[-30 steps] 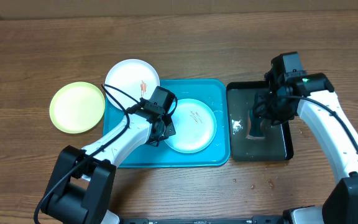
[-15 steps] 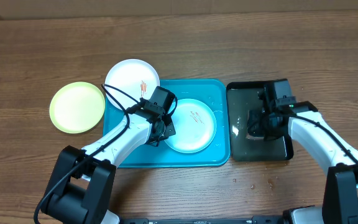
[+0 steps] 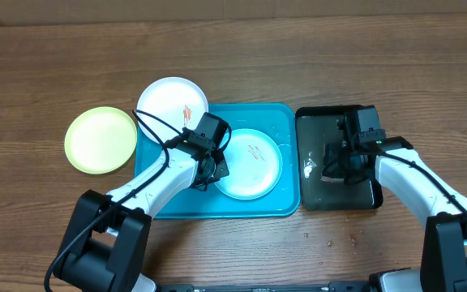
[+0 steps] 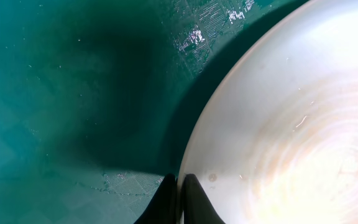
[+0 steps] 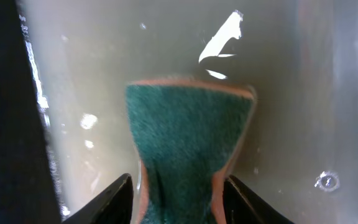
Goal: Clean dirty plates on tray and stack at the side
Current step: 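Lift the sponge with right gripper and move it toward the teal tray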
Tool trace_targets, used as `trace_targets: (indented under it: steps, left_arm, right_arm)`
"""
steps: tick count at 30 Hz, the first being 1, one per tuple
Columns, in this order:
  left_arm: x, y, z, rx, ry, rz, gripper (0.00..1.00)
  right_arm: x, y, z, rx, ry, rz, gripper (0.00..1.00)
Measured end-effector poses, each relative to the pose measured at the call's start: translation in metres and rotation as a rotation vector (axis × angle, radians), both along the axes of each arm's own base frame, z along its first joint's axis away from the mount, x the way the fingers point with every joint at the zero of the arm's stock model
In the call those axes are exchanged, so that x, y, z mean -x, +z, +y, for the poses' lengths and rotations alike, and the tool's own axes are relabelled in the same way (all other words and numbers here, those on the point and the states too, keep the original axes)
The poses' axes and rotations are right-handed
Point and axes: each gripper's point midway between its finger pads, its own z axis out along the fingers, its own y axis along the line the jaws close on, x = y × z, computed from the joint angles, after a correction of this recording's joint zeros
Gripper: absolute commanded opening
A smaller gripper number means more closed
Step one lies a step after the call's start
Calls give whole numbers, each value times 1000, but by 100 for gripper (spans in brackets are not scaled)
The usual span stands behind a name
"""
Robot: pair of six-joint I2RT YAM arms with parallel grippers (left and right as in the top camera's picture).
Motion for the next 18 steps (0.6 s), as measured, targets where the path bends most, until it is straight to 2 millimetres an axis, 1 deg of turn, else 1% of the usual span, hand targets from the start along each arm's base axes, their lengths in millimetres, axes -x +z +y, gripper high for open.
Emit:
trace_targets:
  steps: [1, 2, 4, 7, 13, 15, 18]
  left_arm:
    - [0, 0, 0, 0, 0, 0, 4]
    - [0, 0, 0, 0, 0, 0, 4]
    - [0, 0, 0, 0, 0, 0, 4]
    - [0, 0, 0, 0, 0, 0, 4]
    - [0, 0, 0, 0, 0, 0, 4]
    - [0, 0, 0, 0, 0, 0, 4]
    - [0, 0, 0, 0, 0, 0, 4]
  right_arm:
    - [1, -1, 0, 2, 0, 3, 40]
    - [3, -2, -1, 4, 2, 5, 38]
    - [3, -3, -1, 4, 0, 4, 37]
    - [1, -3, -1, 2, -3, -2, 43]
    - [1, -3, -1, 3, -1, -3, 44]
    - [1, -3, -1, 3, -1, -3, 47]
    - [1, -3, -1, 2, -1, -5, 49]
